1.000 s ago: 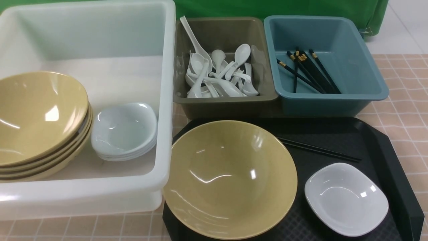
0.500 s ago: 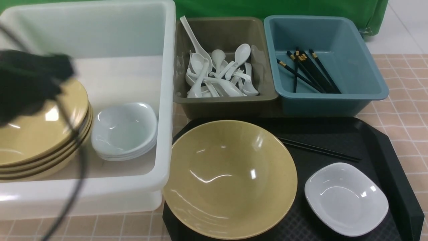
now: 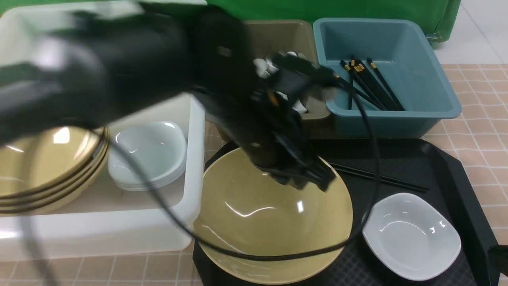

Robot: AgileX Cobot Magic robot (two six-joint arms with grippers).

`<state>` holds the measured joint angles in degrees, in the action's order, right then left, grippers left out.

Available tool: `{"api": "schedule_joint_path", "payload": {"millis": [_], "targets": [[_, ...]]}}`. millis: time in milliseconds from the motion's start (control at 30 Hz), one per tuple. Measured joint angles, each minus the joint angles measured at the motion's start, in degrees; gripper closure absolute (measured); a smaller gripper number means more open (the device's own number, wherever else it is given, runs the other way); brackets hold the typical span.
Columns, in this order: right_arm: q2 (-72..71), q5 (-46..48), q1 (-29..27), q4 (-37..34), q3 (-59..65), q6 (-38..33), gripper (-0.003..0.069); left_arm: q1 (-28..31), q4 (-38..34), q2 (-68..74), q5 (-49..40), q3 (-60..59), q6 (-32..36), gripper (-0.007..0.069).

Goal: On brown table put chopsticks spoon bowls plates into blue grey white boxes.
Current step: 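Grasp the large bowl on the tray by its rim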

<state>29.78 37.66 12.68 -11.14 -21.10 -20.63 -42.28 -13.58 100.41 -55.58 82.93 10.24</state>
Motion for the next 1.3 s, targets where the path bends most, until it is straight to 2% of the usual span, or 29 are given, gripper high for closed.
{"api": "schedule_joint_path", "payload": {"millis": [133, 267, 400, 567, 667, 767, 833, 867, 967, 1000, 1067, 1100, 1133, 1167, 1233, 1300], "targets": [[0.0, -0.8, 0.1, 0.0, 0.3, -0.4, 0.0620, -3.5, 6.3, 12.3, -2.3, 8.4, -4.7, 0.0621], [0.0, -1.0, 0.1, 0.0, 0.5, -0.5, 0.0620, -5.3, 8.1, 18.8, -3.6, 13.2, -5.8, 0.0621], [0.0, -1.8, 0.1, 0.0, 0.6, -0.5, 0.0620, -6.4, 5.6, 21.1, -1.8, 16.1, -5.4, 0.0621], [0.0, -2.4, 0.1, -0.1, 0.6, -0.6, 0.0620, -6.8, -4.8, 20.8, 2.3, 20.3, -1.3, 0.0620], [0.0, -2.5, 0.1, -0.1, 0.6, -0.6, 0.0619, -6.5, -5.3, 19.7, 2.5, 21.8, -0.8, 0.0620], [0.0, -2.5, 0.1, -0.1, 0.6, -0.6, 0.0618, -5.0, -0.5, 16.9, 0.3, 22.4, -3.6, 0.0616], [0.0, -2.6, 0.1, -0.1, 0.6, -0.6, 0.0616, -3.3, 6.5, 14.3, -3.7, 22.5, -6.6, 0.0599], [0.0, -2.7, 0.1, -0.1, 0.6, -0.6, 0.0615, -2.2, 11.1, 12.9, -6.8, 22.5, -7.2, 0.0570], [0.0, -3.5, 0.1, -0.2, 0.6, -0.6, 0.0615, -0.7, 17.6, 11.8, -11.6, 22.4, -7.3, 0.0477], [0.0, -3.6, 0.1, -0.2, 0.6, -0.6, 0.0614, -0.1, 19.6, 11.8, -12.9, 22.1, -7.5, 0.0419], [0.0, -3.7, 0.1, -0.2, 0.6, -0.6, 0.0613, 0.5, 21.1, 12.0, -13.2, 21.6, -8.1, 0.0337], [0.0, -3.7, 0.1, -0.2, 0.6, -0.5, 0.0612, 0.9, 21.5, 12.5, -13.3, 21.5, -8.4, 0.0267], [0.0, -3.7, 0.1, -0.2, 0.6, -0.5, 0.0612, 1.0, 21.5, 12.6, -13.3, 21.4, -8.4, 0.0267], [0.0, -3.7, 0.1, -0.2, 0.6, -0.5, 0.0612, 1.6, 21.6, 13.7, -13.4, 21.3, -8.5, 0.0192], [0.0, -3.8, 0.1, -0.3, 0.6, -0.5, 0.0611, 2.2, 21.5, 15.6, -13.3, 21.3, -8.6, 0.0143], [0.0, -3.8, 0.1, -0.3, 0.6, -0.4, 0.0610, 2.7, 21.5, 17.5, -13.3, 21.3, -8.7, 0.0125]]}}
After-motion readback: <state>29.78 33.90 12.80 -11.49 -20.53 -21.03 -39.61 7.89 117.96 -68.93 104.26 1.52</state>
